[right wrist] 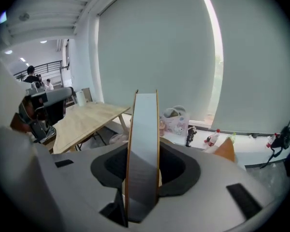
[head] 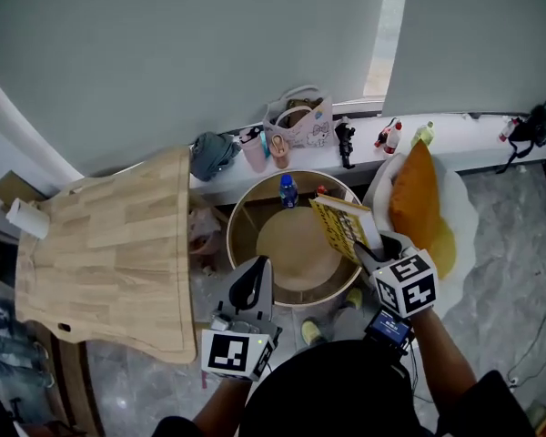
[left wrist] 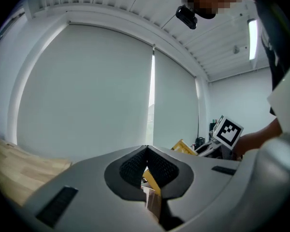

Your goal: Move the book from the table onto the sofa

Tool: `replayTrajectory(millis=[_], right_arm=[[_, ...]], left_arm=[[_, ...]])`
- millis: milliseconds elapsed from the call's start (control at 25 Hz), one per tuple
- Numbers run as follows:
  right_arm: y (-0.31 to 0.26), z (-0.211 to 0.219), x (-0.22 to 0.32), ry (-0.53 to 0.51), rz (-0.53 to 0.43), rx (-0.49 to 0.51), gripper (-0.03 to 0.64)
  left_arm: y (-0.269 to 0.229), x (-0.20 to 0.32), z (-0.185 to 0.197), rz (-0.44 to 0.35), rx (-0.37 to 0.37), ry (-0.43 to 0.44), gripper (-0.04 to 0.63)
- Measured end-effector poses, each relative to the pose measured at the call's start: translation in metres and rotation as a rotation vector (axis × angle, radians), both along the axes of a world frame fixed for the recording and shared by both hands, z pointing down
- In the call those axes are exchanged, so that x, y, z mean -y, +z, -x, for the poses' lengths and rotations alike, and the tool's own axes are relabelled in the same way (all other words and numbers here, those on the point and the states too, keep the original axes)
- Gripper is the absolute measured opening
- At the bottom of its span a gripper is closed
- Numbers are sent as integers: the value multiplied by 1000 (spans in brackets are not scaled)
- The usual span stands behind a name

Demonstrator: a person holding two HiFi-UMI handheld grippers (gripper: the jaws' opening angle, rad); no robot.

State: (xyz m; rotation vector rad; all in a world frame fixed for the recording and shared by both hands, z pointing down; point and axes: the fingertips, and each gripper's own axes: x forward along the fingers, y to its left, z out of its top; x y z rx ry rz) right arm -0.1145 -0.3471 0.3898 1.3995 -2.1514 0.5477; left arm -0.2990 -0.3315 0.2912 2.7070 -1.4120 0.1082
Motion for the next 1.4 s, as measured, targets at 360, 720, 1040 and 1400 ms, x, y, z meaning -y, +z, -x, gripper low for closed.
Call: replayTrajectory(millis=[360,720,1040,1400], right_arm=[[-57,-86,-40,214,-111,-58,150],[-63,-147,-67,386,-148,-64,150],[-61,-221,-107,544,-144,-44,151],[-43,-318,-153,674,-109,-28,150]], left_arm=[[7,-9,-60,5,-23,160,5],[17,-13,-123,10,-22,306,5],[14,-24,-215,13,10,473,5],[17,-45,-331,21,34,612,5]])
